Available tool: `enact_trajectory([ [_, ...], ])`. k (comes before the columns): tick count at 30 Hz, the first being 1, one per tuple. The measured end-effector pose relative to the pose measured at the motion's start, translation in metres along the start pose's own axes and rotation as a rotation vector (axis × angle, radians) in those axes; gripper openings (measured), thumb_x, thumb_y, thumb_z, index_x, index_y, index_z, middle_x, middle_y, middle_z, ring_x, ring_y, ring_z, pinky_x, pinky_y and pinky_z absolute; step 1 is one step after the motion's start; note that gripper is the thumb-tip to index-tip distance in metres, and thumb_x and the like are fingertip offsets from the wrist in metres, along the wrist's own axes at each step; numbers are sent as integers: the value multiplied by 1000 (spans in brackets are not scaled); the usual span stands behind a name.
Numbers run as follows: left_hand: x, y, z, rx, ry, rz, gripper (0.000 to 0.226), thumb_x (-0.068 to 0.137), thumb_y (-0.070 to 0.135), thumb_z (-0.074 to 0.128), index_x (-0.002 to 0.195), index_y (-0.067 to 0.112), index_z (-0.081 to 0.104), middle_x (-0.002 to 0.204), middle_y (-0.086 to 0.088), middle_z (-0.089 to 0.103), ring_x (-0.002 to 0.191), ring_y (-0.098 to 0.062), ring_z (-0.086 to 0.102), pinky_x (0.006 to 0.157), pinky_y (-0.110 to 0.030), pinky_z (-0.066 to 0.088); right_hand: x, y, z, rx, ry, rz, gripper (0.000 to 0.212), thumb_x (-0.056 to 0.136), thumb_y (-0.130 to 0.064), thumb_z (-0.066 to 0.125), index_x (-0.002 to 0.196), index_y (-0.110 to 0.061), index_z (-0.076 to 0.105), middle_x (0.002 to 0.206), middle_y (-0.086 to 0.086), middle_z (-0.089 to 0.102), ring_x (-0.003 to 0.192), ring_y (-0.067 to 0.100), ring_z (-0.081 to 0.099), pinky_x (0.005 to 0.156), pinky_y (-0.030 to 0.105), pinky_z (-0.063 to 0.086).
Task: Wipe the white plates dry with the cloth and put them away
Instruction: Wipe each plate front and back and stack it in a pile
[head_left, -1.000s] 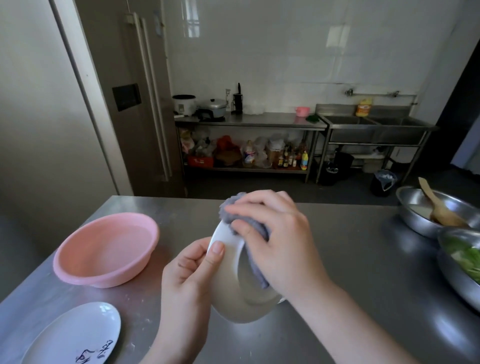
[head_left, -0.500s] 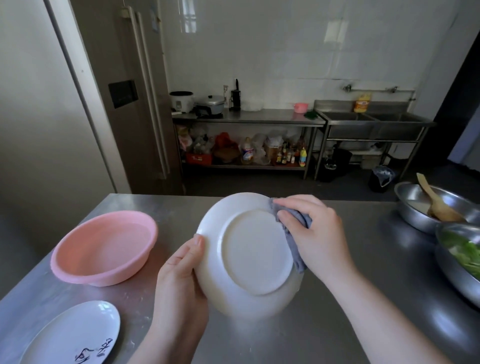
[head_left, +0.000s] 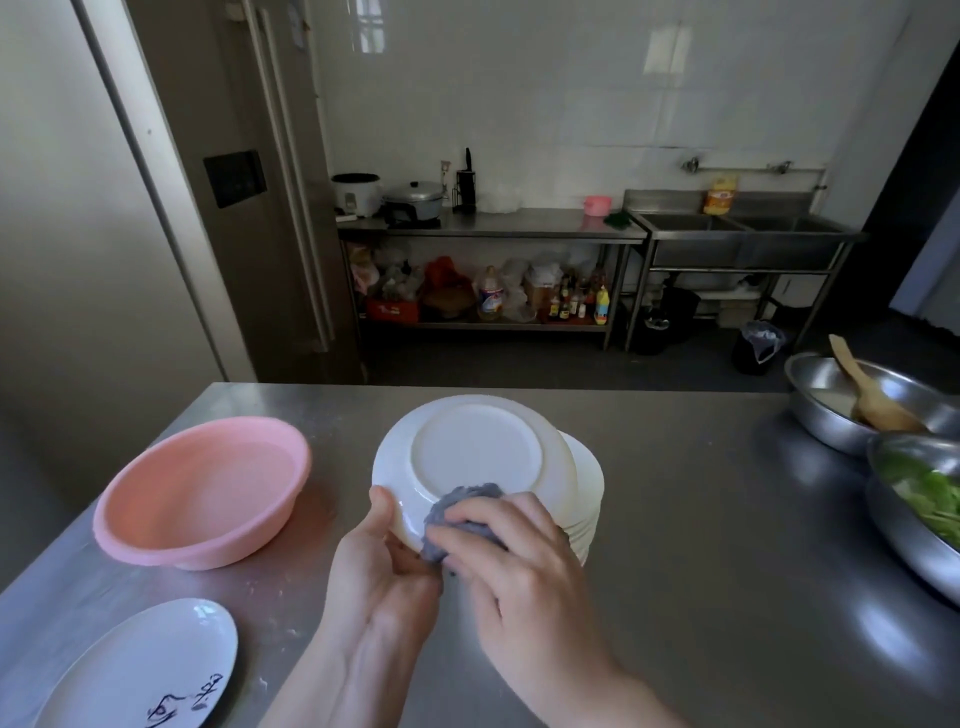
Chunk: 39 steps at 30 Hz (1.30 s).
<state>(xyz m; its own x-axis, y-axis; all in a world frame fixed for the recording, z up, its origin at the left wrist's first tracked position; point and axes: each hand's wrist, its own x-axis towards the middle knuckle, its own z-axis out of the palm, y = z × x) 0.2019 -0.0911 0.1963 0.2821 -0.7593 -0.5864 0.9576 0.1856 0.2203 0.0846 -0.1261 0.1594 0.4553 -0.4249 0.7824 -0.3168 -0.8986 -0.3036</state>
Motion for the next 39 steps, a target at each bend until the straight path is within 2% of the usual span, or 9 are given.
enact_trajectory([
  [3, 1, 5, 2, 6, 23, 41, 38, 95, 30, 58, 117, 0, 61, 101, -19, 72, 87, -28, 69, 40, -32, 54, 1, 10, -5, -11, 35, -27, 25, 86, -7, 59, 100, -22, 73, 106, -9, 63, 92, 15, 55, 78, 27, 49],
  [5, 0, 6, 2, 14, 19, 168, 15, 94, 21, 60, 90, 8, 68, 75, -2, 75, 65, -12, 72, 39, -30, 54, 1, 22, -12, 25, 142, 83, 24, 83, -6, 64, 101, -19, 75, 105, -8, 64, 95, 13, 55, 87, 20, 45],
  [9, -3, 0, -4, 225, -162, 417, 44, 96, 17, 54, 58, 15, 75, 65, 8, 72, 57, 1, 68, 45, -16, 51, 16, 45, -27, 192, 218, 457, 25, 84, -3, 68, 97, -22, 75, 103, -15, 65, 101, 6, 59, 89, 16, 42],
  [13, -7, -11, -6, 557, -324, 519, 24, 86, 28, 58, 70, 18, 74, 71, 3, 66, 61, -5, 60, 53, -19, 45, 45, 58, -40, 242, 208, 592, 25, 85, -6, 66, 95, -28, 73, 100, -15, 66, 96, 0, 61, 85, 15, 46],
  [19, -12, -28, -4, 703, -383, 561, 21, 82, 32, 60, 70, 18, 71, 66, -1, 64, 54, -8, 55, 46, -14, 41, 69, 41, -42, 140, 60, 359, 24, 84, -5, 67, 98, -22, 75, 100, -15, 65, 99, 3, 55, 88, 9, 38],
  [24, -6, -23, -2, 612, -344, 496, 27, 90, 29, 57, 90, 10, 76, 87, -11, 73, 75, -15, 68, 58, -18, 51, 51, 16, -30, 102, -52, 104, 24, 83, -4, 68, 100, -20, 76, 101, -10, 67, 98, 11, 53, 90, 22, 42],
  [31, -6, -5, 6, 354, -185, 235, 42, 97, 36, 52, 92, -4, 65, 75, -16, 74, 62, -25, 73, 51, -29, 56, 8, 11, -20, -12, -109, -148, 23, 88, -4, 60, 100, -15, 76, 104, -5, 69, 91, 18, 56, 81, 28, 49],
  [36, 1, 12, 9, 190, -117, 331, 24, 95, 22, 58, 76, 10, 67, 62, 4, 72, 54, -3, 68, 42, -18, 51, -8, 34, -27, 14, 101, -71, 26, 83, 2, 65, 101, -12, 76, 107, -3, 68, 94, 18, 55, 83, 30, 49],
  [39, 5, 13, 4, 165, -149, 332, 40, 93, 19, 59, 57, 16, 75, 63, 9, 71, 55, 1, 67, 44, -16, 51, 3, 44, -36, 50, 225, 105, 24, 81, -1, 66, 99, -13, 76, 105, -4, 67, 97, 16, 55, 89, 21, 42],
])
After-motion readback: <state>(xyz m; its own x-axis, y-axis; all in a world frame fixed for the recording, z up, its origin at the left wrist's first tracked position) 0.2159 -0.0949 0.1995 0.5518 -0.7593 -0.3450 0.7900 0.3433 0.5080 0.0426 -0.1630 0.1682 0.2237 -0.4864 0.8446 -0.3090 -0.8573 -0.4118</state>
